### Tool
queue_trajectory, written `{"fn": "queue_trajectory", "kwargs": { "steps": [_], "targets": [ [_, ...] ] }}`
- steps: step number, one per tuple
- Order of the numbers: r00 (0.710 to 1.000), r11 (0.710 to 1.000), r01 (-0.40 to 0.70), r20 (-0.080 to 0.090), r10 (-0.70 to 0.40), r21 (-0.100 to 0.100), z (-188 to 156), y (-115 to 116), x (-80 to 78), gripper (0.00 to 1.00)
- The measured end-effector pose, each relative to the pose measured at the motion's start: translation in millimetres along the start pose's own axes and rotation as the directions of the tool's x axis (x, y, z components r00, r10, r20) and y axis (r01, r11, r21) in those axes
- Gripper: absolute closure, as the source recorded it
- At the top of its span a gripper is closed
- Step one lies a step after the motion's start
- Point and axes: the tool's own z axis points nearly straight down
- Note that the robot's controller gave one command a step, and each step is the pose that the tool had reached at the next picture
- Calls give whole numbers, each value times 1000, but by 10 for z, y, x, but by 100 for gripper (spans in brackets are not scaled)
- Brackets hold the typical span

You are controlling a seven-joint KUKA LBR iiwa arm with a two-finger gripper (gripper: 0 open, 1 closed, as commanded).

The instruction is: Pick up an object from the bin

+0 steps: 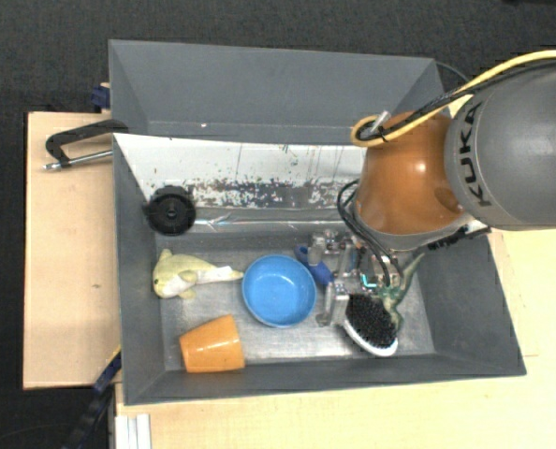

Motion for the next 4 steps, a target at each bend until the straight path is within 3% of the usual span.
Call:
{"fn": "queue_trajectory", "kwargs": {
  "steps": [1, 4],
  "targets": [
    [954, 954, -299, 10, 299, -3, 591, 29, -509, 0],
    [955, 955, -296, 12, 296, -4, 565, 48, -542, 0]
  ]
}}
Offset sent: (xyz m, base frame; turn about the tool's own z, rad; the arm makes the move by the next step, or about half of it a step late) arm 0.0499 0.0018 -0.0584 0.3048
